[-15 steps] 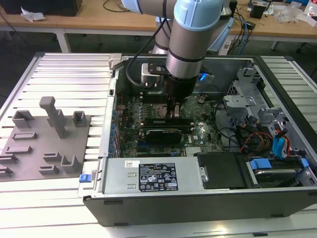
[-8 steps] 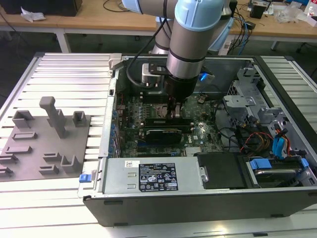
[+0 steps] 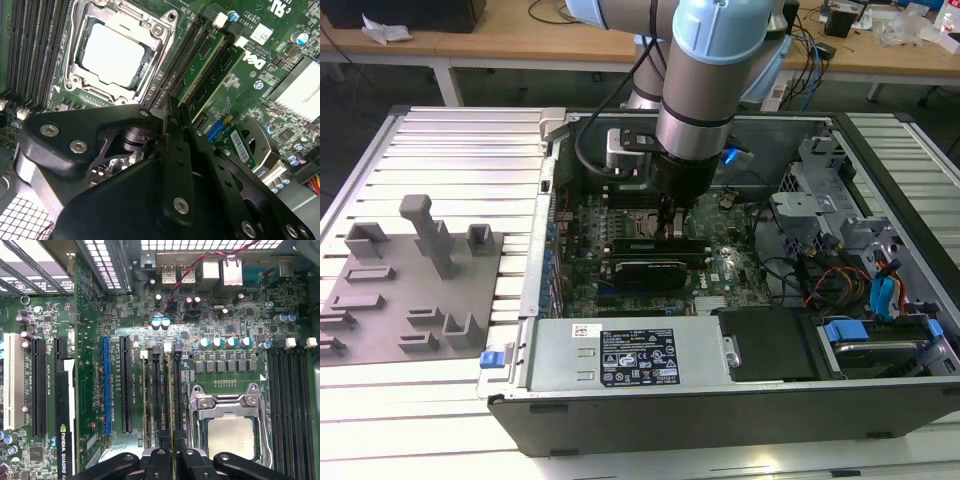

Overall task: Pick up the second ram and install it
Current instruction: 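Insert the second ram into the second slot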

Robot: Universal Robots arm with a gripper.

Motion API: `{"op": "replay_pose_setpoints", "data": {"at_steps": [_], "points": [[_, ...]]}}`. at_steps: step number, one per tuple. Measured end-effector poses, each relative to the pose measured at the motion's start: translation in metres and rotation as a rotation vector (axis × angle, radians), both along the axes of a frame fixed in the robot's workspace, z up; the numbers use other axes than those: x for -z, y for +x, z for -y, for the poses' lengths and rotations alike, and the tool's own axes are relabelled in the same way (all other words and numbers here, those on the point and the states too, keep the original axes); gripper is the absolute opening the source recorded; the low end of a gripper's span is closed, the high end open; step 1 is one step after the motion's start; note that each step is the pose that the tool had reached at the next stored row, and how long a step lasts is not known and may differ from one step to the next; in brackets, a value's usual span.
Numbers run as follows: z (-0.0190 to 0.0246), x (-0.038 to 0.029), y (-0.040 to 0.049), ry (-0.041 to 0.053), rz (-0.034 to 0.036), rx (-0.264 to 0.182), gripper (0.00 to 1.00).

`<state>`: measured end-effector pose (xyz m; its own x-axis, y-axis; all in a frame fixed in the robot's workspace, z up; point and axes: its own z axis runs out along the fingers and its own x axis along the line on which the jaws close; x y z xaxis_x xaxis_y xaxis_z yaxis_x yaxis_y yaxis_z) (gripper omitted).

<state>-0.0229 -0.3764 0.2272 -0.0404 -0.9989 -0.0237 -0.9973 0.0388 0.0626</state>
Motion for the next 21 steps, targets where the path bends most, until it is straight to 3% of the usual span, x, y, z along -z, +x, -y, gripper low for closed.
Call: {"op": "replay_pose_setpoints", "data": {"at_steps": [9,12,14,17,18,21], "points": [[0.0004,0.0038,0.0001,-0.0002,0.0002,0.0,0.13],[0.0005,0.0037,0.0,-0.0007,-0.0004,0.0,0.21],[0.0004,-0.0031,0.0,-0.0004,0.0009,0.0,0.21],[-0.0015,-0.0285,-0.0002,-0.0023,0.0032,0.0,0.21],[-0.0024,-0.0396,-0.0002,-0.0041,0.0047,0.0,0.13],[-0.0025,-0.0431,-0.0002,-0.0042,0.0053,0.0,0.11]]}}
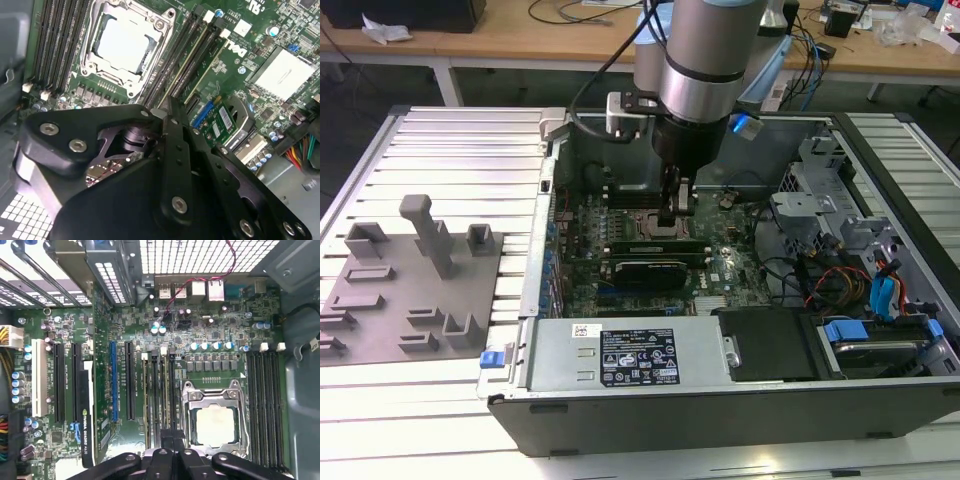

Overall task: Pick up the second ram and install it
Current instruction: 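Insert the second ram into the second slot, then press down the second ram until it locks into place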

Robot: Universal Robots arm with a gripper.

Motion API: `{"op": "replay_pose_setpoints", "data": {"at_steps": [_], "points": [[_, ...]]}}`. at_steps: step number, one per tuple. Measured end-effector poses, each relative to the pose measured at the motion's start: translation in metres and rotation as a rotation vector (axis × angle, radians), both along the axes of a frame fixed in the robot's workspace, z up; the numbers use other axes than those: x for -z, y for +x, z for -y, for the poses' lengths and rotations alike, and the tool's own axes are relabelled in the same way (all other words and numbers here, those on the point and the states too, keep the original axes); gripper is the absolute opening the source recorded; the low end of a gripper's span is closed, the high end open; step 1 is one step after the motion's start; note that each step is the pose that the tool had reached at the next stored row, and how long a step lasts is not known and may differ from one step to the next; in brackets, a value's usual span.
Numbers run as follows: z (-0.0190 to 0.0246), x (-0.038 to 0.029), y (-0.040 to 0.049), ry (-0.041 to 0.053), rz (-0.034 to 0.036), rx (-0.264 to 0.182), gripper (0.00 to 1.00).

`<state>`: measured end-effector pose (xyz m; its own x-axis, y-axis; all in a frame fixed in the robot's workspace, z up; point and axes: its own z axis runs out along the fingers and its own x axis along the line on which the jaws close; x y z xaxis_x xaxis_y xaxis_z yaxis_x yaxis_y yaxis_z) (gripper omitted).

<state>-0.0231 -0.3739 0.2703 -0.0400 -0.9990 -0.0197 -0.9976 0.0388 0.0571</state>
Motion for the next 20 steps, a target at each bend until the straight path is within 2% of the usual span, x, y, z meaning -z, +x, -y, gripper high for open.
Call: {"op": "replay_pose_setpoints", "data": {"at_steps": [8,10,11,12,13,15,16,18,19,20], "points": [[0.0001,-0.0003,0.0007,-0.0009,-0.0002,0.0,0.11],[0.0,0.0001,0.0029,-0.0012,-0.0002,0.0,0.11],[0.0,0.0008,0.0078,-0.0016,-0.0006,0.0,0.11],[0.0,0.0041,0.0199,-0.002,-0.0021,-0.001,0.11],[0.0,0.0089,0.0283,-0.0021,-0.0036,-0.001,0.11],[0.0,0.0131,0.035,-0.0022,-0.0048,-0.001,0.11],[0.0,0.0174,0.0426,-0.0027,-0.0059,-0.001,0.11],[0.0,0.0269,0.0479,-0.0028,-0.0072,-0.001,0.11],[0.0,0.0357,0.0487,-0.0028,-0.0075,-0.001,0.11],[0.0,0.0385,0.0488,-0.0029,-0.0075,-0.002,0.11]]}}
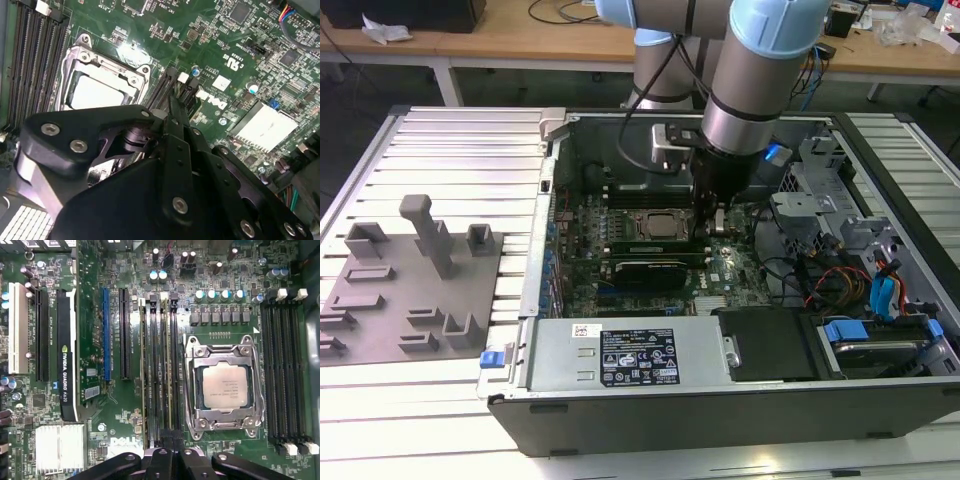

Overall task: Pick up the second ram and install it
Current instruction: 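Press down the second ram until it locks into place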

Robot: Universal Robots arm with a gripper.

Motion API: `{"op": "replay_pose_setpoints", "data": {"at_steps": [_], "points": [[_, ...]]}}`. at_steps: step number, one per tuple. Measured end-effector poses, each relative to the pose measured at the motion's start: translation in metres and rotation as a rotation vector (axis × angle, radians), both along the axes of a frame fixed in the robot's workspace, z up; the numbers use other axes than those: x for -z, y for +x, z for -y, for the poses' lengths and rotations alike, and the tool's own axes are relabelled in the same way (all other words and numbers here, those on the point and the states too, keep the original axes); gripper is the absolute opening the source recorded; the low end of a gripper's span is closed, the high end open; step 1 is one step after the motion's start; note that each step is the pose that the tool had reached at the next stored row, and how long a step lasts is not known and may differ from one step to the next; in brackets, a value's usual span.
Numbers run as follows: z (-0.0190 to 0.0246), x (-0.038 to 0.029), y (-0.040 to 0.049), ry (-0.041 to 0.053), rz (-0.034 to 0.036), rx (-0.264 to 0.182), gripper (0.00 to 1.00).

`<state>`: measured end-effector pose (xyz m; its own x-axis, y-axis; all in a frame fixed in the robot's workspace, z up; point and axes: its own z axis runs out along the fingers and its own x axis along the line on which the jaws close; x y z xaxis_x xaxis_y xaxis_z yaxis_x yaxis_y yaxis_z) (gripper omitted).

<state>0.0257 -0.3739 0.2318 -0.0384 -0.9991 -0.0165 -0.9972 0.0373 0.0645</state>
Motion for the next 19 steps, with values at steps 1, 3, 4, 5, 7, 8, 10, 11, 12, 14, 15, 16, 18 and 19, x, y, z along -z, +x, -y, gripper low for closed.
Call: {"op": "replay_pose_setpoints", "data": {"at_steps": [1,3,4,5,7,8,10,11,12,14,15,16,18,19], "points": [[0.0001,0.0023,0.0,-0.0007,-0.0001,0.0,0.11],[0.0001,0.0033,0.0,-0.0004,-0.0002,0.0,0.11],[0.0,0.0033,0.0,-0.0001,-0.0001,0.0,0.11],[-0.0002,0.0021,-0.0002,0.0013,0.0012,0.0,0.11],[0.0,-0.0024,-0.0043,0.0025,0.0054,0.0,0.11],[0.0,-0.0026,-0.0072,0.0043,0.0072,0.0,0.11],[0.0,-0.0027,-0.0173,0.0146,0.0103,0.0,0.11],[0.0,-0.0027,-0.0229,0.0193,0.0115,0.0,0.11],[-0.0001,-0.0026,-0.0295,0.0214,0.0128,0.0,0.11],[0.0001,-0.0027,-0.0472,0.0213,0.0183,0.0,0.11],[0.0002,-0.0027,-0.0536,0.0212,0.0216,0.0,0.11],[0.0002,-0.0027,-0.0601,0.0212,0.0254,0.0,0.11],[0.0002,-0.0027,-0.0747,0.0213,0.0342,0.0,0.11],[0.0002,-0.0027,-0.0784,0.0213,0.0363,0.0,0.11]]}}
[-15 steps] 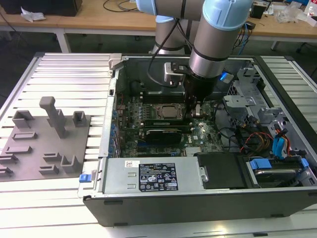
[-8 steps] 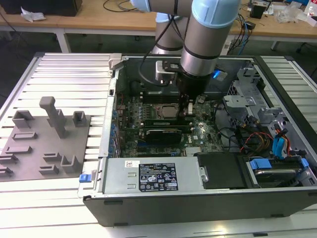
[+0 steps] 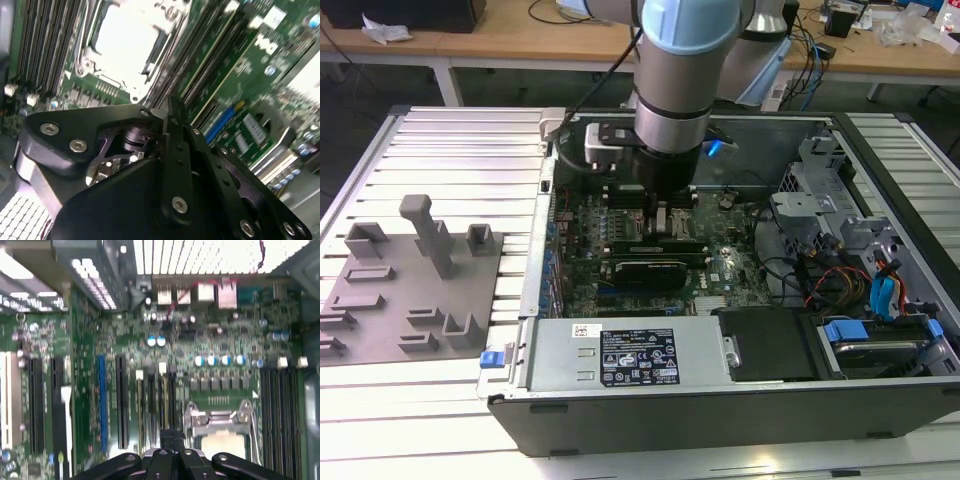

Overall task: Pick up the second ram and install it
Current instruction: 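Press down the second ram until it locks into place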

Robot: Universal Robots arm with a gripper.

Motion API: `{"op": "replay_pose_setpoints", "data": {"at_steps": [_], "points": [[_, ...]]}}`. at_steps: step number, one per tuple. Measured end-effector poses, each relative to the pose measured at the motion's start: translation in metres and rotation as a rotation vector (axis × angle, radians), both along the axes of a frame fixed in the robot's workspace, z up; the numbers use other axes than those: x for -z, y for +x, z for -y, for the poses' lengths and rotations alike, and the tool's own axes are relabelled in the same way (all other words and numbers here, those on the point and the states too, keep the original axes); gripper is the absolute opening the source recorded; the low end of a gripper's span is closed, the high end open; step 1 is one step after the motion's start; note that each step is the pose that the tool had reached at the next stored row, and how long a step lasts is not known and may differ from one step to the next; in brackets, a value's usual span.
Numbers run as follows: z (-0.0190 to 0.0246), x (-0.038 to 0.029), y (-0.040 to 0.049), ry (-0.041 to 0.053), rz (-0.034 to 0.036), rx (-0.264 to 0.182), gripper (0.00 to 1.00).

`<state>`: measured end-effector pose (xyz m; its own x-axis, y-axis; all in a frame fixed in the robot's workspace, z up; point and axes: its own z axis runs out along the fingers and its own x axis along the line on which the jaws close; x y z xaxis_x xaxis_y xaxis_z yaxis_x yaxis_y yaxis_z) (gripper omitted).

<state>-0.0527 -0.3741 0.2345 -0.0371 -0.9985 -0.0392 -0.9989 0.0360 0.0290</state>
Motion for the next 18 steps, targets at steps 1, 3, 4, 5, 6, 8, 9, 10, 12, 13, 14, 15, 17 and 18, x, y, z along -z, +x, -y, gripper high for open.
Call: {"op": "replay_pose_setpoints", "data": {"at_steps": [1,3,4,5,6,8,9,10,12,13,14,15,17,18], "points": [[0.0,0.0,-0.0036,-0.0001,0.0021,0.0,0.11],[0.0,0.0,-0.0102,0.0,0.0049,0.0,0.11],[0.0,0.0002,-0.0109,0.0,0.0049,0.0,0.11],[0.0,0.0009,-0.0115,-0.0001,0.0048,0.0,0.11],[0.0001,0.0026,-0.012,-0.0003,0.0048,0.0,0.11],[0.0,0.004,-0.0122,-0.0003,0.0047,0.0,0.11],[0.0,0.0048,-0.0122,-0.0003,0.0046,0.0,0.11],[0.0,0.0057,-0.0123,-0.0002,0.0047,0.0,0.11],[0.0001,0.0064,-0.0123,-0.0008,0.0045,0.0,0.11],[0.0001,0.0065,-0.0123,-0.0003,0.0046,0.0,0.11],[-0.0002,0.0052,-0.012,0.0014,0.0054,0.0,0.11],[0.0,-0.0002,-0.0094,0.0001,0.0049,0.0,0.11],[0.0,-0.0005,0.0009,0.0001,0.0035,0.0,0.11],[0.0,-0.0008,0.005,0.0,0.003,0.0,0.11]]}}
